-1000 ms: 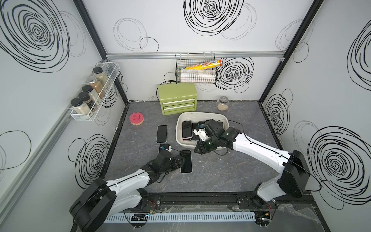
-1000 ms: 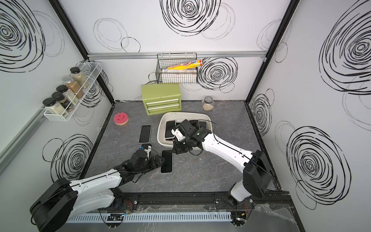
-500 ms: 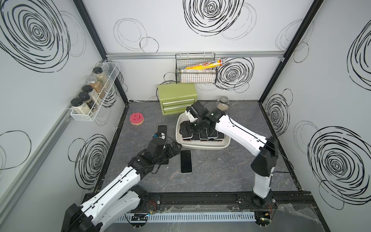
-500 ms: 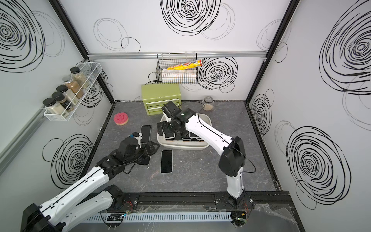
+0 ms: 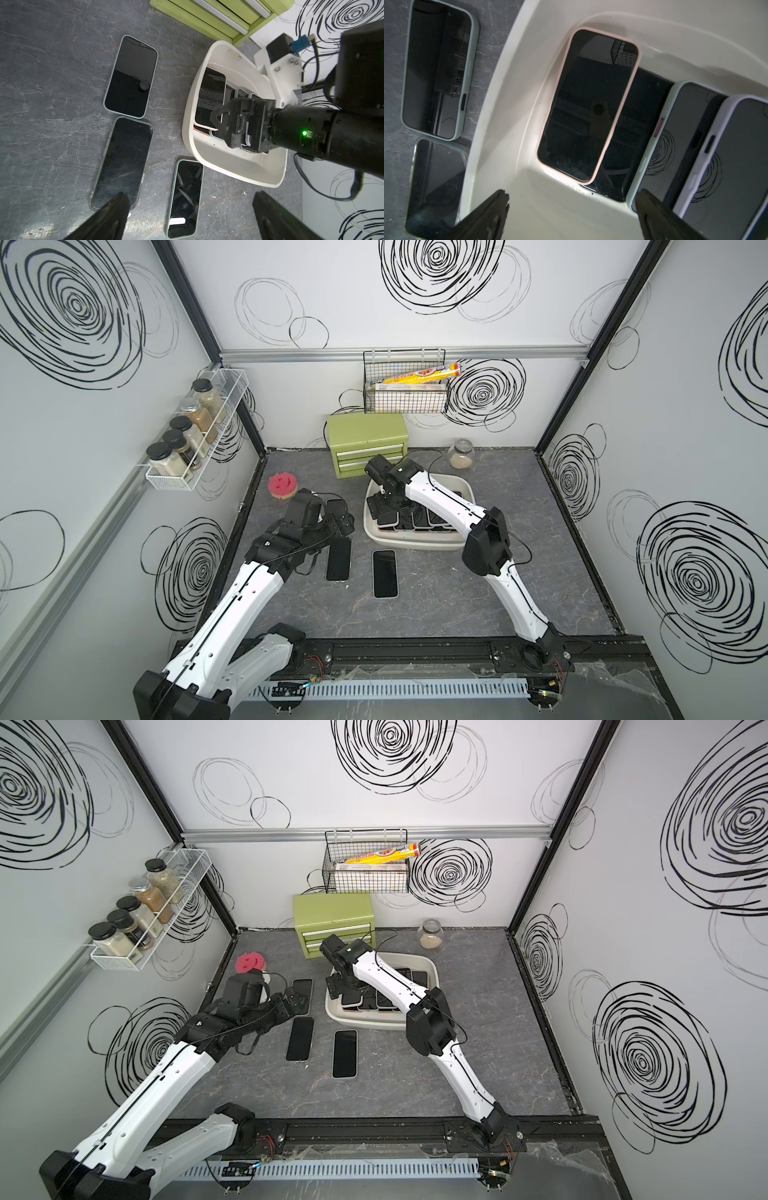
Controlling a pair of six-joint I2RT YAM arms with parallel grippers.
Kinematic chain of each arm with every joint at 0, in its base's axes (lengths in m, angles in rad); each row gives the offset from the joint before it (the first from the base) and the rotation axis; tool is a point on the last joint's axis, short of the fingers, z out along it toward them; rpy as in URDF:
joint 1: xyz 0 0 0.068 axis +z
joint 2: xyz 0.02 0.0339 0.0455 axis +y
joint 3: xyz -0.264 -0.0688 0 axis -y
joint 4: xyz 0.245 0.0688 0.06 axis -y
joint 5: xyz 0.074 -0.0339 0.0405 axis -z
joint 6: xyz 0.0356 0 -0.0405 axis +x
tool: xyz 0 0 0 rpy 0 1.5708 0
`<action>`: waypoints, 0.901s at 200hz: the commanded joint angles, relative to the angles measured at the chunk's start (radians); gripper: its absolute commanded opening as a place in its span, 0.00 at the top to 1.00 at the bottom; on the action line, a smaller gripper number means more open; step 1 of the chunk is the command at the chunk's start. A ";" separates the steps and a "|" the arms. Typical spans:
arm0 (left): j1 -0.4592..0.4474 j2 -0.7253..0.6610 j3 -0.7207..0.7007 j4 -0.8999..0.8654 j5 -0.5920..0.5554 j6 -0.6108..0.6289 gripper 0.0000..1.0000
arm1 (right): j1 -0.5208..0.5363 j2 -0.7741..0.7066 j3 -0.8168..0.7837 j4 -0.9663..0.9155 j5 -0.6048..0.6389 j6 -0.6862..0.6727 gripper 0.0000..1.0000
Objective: Take the phone out of the storage box
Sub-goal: Pick up the phone from the storage box.
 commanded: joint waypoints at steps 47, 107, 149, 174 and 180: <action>0.005 -0.004 -0.016 -0.005 0.028 0.019 0.01 | -0.005 0.050 -0.010 0.064 -0.009 -0.006 0.00; 0.005 -0.022 -0.040 -0.009 0.036 0.016 0.01 | -0.005 0.090 -0.028 0.115 0.016 -0.003 0.00; 0.010 -0.036 -0.051 -0.019 0.037 0.016 0.01 | -0.005 0.121 -0.036 0.139 0.042 -0.005 0.00; 0.015 -0.045 -0.065 -0.022 0.040 0.016 0.01 | -0.005 0.141 -0.038 0.147 0.045 -0.007 0.00; 0.015 -0.046 -0.068 -0.022 0.040 0.016 0.01 | -0.005 0.145 -0.036 0.147 0.052 -0.008 0.00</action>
